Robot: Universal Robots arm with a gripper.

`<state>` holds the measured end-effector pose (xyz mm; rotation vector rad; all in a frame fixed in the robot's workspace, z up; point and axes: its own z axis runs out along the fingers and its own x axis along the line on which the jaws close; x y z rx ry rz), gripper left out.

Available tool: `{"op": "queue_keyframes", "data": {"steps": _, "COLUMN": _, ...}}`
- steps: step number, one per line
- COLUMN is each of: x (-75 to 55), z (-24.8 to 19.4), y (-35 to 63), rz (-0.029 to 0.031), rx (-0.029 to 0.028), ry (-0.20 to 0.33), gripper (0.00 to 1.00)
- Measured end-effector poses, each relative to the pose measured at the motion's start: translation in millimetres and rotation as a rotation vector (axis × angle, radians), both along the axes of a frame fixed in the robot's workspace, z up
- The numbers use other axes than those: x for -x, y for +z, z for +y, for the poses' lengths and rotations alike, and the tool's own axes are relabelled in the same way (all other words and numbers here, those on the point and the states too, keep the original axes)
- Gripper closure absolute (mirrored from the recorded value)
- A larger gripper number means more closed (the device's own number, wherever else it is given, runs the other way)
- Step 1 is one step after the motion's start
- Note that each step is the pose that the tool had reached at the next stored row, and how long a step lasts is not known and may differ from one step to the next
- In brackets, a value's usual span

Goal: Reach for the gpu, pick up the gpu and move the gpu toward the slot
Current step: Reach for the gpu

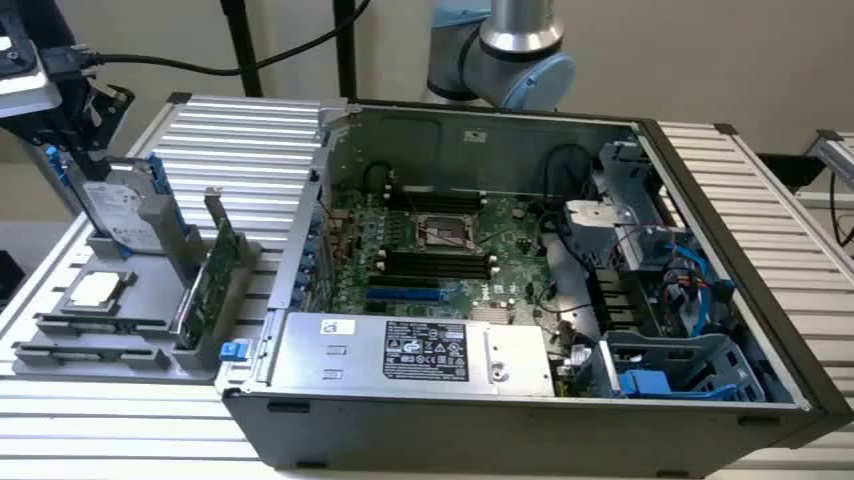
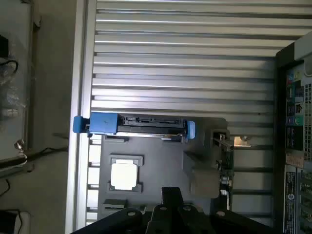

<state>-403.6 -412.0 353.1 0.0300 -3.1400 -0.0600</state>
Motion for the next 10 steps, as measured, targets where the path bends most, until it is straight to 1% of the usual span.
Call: {"op": "queue_keyframes", "data": {"steps": 10, "x": -0.1, "z": 0.0, "y": 0.0, "rz": 0.0001, "rx": 0.0001, "ry": 0.0, "gripper": 0.89}}
